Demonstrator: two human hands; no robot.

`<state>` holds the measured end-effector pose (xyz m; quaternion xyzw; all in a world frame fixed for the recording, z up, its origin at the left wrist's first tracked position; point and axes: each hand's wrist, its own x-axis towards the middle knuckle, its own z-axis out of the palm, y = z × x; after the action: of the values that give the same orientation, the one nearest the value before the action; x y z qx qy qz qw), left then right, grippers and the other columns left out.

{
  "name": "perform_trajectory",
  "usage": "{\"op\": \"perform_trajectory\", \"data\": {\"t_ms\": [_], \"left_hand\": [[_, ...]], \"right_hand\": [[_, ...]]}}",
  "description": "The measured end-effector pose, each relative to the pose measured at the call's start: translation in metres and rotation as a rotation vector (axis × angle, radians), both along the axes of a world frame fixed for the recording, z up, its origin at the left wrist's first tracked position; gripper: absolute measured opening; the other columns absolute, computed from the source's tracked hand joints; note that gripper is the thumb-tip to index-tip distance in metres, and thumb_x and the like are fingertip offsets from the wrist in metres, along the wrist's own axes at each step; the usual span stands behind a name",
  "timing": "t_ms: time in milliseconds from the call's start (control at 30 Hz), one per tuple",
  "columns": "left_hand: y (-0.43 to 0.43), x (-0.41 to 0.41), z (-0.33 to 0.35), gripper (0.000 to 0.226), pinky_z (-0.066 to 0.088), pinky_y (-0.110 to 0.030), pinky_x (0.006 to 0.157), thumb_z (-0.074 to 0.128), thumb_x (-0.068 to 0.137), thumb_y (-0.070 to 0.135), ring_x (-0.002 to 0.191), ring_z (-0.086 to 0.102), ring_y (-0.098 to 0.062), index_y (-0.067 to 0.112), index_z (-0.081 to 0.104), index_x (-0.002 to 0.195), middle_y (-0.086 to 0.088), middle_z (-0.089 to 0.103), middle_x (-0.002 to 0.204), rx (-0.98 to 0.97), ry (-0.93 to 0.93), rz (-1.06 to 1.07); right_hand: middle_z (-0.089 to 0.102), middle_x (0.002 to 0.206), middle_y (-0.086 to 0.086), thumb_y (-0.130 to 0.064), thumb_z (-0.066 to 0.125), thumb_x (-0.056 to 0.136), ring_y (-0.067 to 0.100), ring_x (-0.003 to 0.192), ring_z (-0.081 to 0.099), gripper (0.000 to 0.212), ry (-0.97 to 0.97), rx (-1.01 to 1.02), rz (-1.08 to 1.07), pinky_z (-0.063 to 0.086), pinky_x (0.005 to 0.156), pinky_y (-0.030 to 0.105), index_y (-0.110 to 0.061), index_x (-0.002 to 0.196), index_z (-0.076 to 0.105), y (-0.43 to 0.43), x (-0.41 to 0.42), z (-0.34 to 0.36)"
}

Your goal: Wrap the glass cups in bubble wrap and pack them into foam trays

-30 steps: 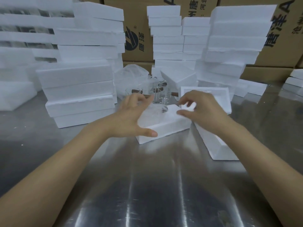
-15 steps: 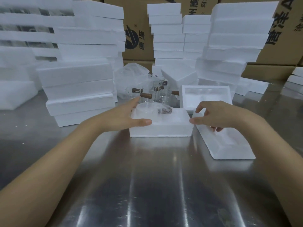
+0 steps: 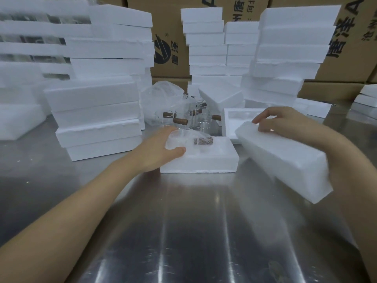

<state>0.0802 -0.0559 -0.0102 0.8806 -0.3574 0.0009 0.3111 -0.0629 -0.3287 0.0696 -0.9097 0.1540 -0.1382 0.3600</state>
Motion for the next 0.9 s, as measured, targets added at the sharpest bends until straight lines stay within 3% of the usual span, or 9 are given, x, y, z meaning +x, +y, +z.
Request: {"op": "perform_trajectory", "data": {"t_ms": [100,200,267,333,433,533,667,800,900], "left_hand": [[0.000,0.001,0.001,0.076,0.027,-0.027,0.104,0.055,0.084,0.063,0.138,0.032,-0.012,0.030,0.028,0.147,0.009,0.031,0.154,0.031,-0.011,-0.007],[0.004,0.001,0.006,0.099,0.024,-0.027,0.104,0.037,0.071,0.088,0.140,0.027,-0.010,0.032,0.021,0.150,0.010,0.023,0.157,0.063,-0.029,-0.016],[0.004,0.000,0.009,0.094,0.018,-0.025,0.106,0.027,0.077,0.085,0.140,0.021,-0.007,0.028,0.020,0.151,0.009,0.022,0.156,-0.070,-0.077,-0.004],[0.001,-0.004,0.014,0.073,0.019,-0.018,0.105,0.025,0.091,0.069,0.131,0.028,-0.004,0.022,0.037,0.145,0.007,0.037,0.143,-0.264,-0.162,0.006],[-0.007,-0.013,0.021,0.058,0.034,-0.006,0.083,0.023,0.094,0.050,0.103,0.054,-0.005,0.016,0.064,0.117,0.009,0.064,0.110,-0.554,-0.092,-0.013],[-0.015,-0.020,0.030,0.067,0.042,-0.013,0.071,0.024,0.088,0.060,0.088,0.063,-0.003,0.015,0.066,0.117,0.009,0.071,0.100,-0.756,0.170,0.025],[-0.016,-0.018,0.034,0.048,0.043,-0.029,0.071,0.037,0.084,0.063,0.075,0.059,-0.011,0.023,0.064,0.088,0.009,0.065,0.080,-0.736,0.261,0.135],[-0.009,-0.016,0.031,0.059,0.047,-0.037,0.082,0.051,0.080,0.062,0.085,0.062,-0.029,0.006,0.064,0.093,-0.011,0.064,0.089,-0.646,0.343,0.189],[-0.005,-0.012,0.032,0.040,0.044,-0.027,0.071,0.055,0.087,0.057,0.080,0.065,-0.017,0.019,0.066,0.082,0.005,0.069,0.085,-0.630,0.411,0.265]], "right_hand": [[0.062,0.079,-0.015,-0.013,0.056,0.092,-0.010,0.051,0.055,0.021,-0.087,0.165,0.078,0.037,0.048,0.004,-0.032,0.095,0.065,0.001,0.000,0.009],[0.070,0.086,-0.009,-0.014,0.051,0.096,0.001,0.065,0.066,0.032,-0.372,0.678,0.135,0.050,0.058,0.011,-0.027,0.125,0.054,0.005,-0.002,0.004],[0.071,0.079,-0.011,-0.010,0.049,0.097,0.004,0.064,0.067,0.045,-0.542,0.923,0.195,0.053,0.060,0.015,-0.019,0.140,0.040,0.007,-0.003,-0.001],[0.069,0.081,-0.010,-0.002,0.049,0.096,0.008,0.072,0.069,0.063,-0.644,1.028,0.273,0.054,0.065,0.016,-0.017,0.150,0.022,0.007,0.001,-0.004],[0.069,0.097,-0.004,0.009,0.048,0.092,0.014,0.086,0.070,0.067,-0.654,0.980,0.355,0.056,0.073,0.022,-0.018,0.148,0.022,0.021,0.011,-0.012],[0.071,0.104,-0.002,0.013,0.053,0.088,0.018,0.097,0.069,0.063,-0.641,0.954,0.377,0.057,0.078,0.029,-0.023,0.134,0.031,0.032,0.020,-0.028],[0.063,0.110,-0.001,-0.023,0.069,0.080,0.018,0.091,0.069,0.032,-0.516,1.031,0.339,0.057,0.072,0.033,-0.023,0.105,0.048,0.030,0.025,-0.028],[0.048,0.098,0.002,-0.046,0.068,0.079,0.006,0.068,0.064,0.038,-0.264,0.593,0.116,0.058,0.067,0.034,-0.022,0.084,0.040,0.032,0.030,-0.039],[0.049,0.079,-0.004,-0.051,0.060,0.085,0.007,0.056,0.056,0.037,-0.183,0.337,0.027,0.050,0.070,0.032,-0.022,0.078,0.037,0.036,0.031,-0.049]]}}
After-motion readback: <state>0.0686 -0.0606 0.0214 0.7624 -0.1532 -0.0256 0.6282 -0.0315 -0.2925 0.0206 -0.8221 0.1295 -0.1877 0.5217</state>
